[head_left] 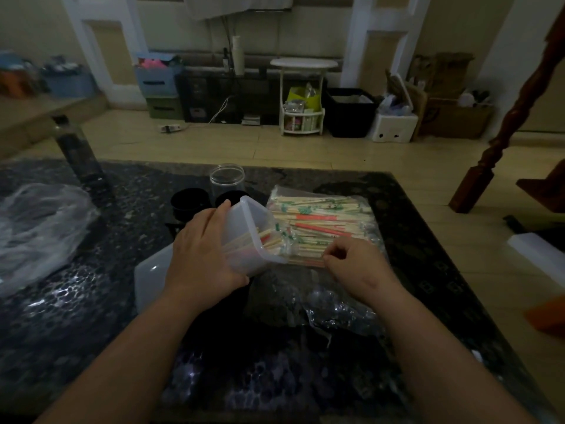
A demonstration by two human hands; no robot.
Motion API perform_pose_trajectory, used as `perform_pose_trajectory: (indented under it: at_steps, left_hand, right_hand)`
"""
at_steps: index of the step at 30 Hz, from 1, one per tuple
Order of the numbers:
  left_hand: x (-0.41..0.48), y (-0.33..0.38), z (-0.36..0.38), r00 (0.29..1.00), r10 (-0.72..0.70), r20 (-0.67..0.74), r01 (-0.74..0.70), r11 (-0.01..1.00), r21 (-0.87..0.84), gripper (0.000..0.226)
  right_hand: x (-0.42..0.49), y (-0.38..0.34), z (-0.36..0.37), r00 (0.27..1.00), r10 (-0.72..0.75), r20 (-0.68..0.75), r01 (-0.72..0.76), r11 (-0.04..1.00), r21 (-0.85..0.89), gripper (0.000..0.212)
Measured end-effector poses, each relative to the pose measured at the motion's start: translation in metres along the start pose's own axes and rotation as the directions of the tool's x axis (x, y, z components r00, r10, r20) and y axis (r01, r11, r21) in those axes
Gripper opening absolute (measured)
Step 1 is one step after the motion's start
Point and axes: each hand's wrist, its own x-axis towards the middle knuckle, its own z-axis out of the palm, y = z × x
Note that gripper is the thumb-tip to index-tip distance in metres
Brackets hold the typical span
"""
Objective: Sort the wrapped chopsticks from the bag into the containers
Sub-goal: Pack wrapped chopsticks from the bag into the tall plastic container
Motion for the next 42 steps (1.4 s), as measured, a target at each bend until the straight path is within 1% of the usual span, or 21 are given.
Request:
perform_pose_trajectory:
  at_steps: [2,4,6,7,10,11,13,15,16,18,20,22,23,24,26,28,31,34,36,39,42]
  left_hand:
    - [0.000,0.000,0.000,1.000,-0.005,-0.003,0.005,1.000,0.001,0.132]
    - [0.000,-0.002,0.000,1.000,-0.006,-0.008,0.006,1.000,-0.001,0.132]
    - [0.000,-0.002,0.000,1.000,-0.009,-0.008,0.009,1.000,-0.010,0.132]
    - [0.000,-0.002,0.000,1.000,-0.008,-0.008,0.008,1.000,-0.012,0.132]
    - [0.000,-0.002,0.000,1.000,-0.010,-0.009,0.010,1.000,-0.012,0.132]
    - [0.000,-0.001,-0.001,1.000,-0.014,-0.008,0.014,1.000,-0.013,0.132]
    - [-0.001,-0.001,-0.001,1.000,-0.016,-0.008,0.016,1.000,-0.013,0.132]
    - [0.000,-0.001,-0.001,1.000,-0.011,-0.011,0.011,1.000,-0.008,0.133]
    - [0.000,-0.001,-0.001,1.000,-0.011,-0.012,0.011,1.000,-0.007,0.133]
    - [0.000,0.000,-0.001,1.000,-0.012,-0.011,0.012,1.000,-0.006,0.132]
    - [0.000,0.000,-0.001,1.000,-0.015,-0.013,0.015,1.000,-0.010,0.132]
    - [0.001,0.000,0.000,1.000,-0.018,-0.017,0.018,1.000,-0.008,0.132]
    - [0.001,0.000,0.000,1.000,-0.022,-0.020,0.022,1.000,-0.012,0.132]
    - [0.002,0.000,0.000,0.999,-0.028,-0.022,0.027,0.999,-0.020,0.132]
    - [0.003,0.001,0.000,0.999,-0.039,-0.021,0.038,0.999,-0.033,0.133]
    - [0.005,0.000,0.000,0.998,-0.052,-0.021,0.051,0.998,-0.039,0.134]
    - [0.007,-0.001,0.000,0.996,-0.080,-0.032,0.078,0.996,-0.042,0.135]
    - [0.008,-0.003,0.000,0.996,-0.086,-0.032,0.084,0.995,-0.052,0.135]
    - [0.008,-0.005,0.001,0.997,-0.076,-0.027,0.074,0.996,-0.054,0.136]
    - [0.009,-0.006,0.001,0.997,-0.076,-0.030,0.074,0.996,-0.058,0.135]
    - [0.011,-0.006,0.000,0.996,-0.083,-0.034,0.081,0.995,-0.055,0.135]
  right_hand:
    - [-0.002,0.000,-0.002,0.990,0.023,0.140,-0.002,0.989,-0.146,0.016]
    - [-0.006,0.000,0.000,0.949,0.080,0.306,0.013,0.957,-0.291,0.026]
    - [-0.011,0.000,0.004,0.901,0.160,0.403,0.032,0.902,-0.430,0.037]
    - [-0.013,0.001,0.006,0.883,0.195,0.427,0.032,0.883,-0.469,0.038]
    - [-0.012,0.003,0.009,0.837,0.281,0.470,0.028,0.836,-0.549,0.028]
    - [-0.012,0.003,0.010,0.827,0.296,0.479,0.033,0.824,-0.566,0.031]
    - [-0.013,0.002,0.011,0.801,0.309,0.513,0.062,0.809,-0.584,0.042]
    - [-0.014,0.002,0.015,0.769,0.317,0.555,0.091,0.805,-0.586,0.061]
    - [-0.014,0.004,0.018,0.763,0.325,0.559,0.075,0.814,-0.576,0.072]
    - [-0.011,0.011,0.028,0.784,0.338,0.521,0.004,0.836,-0.548,0.092]
    - [-0.007,0.020,0.039,0.850,0.283,0.445,-0.050,0.884,-0.465,0.097]
    - [-0.001,0.029,0.048,0.909,0.240,0.340,-0.138,0.944,-0.299,0.089]
    - [0.001,0.032,0.052,0.933,0.223,0.283,-0.159,0.959,-0.233,0.085]
    - [0.002,0.036,0.056,0.957,0.189,0.221,-0.141,0.966,-0.215,0.079]
    - [0.006,0.042,0.064,0.993,0.071,0.097,-0.039,0.954,-0.298,0.064]
    - [0.008,0.043,0.072,0.999,-0.019,0.034,0.029,0.936,-0.352,0.055]
    - [0.013,0.038,0.080,0.998,-0.049,0.035,0.059,0.928,-0.367,0.056]
    - [0.026,0.038,0.083,0.994,0.025,0.110,0.021,0.918,-0.396,0.065]
    - [0.033,0.043,0.085,0.985,0.079,0.155,-0.001,0.894,-0.448,0.067]
    - [0.041,0.047,0.085,0.986,0.097,0.135,-0.013,0.856,-0.517,0.060]
    - [0.046,0.044,0.085,0.988,0.114,0.099,-0.048,0.859,-0.510,0.046]
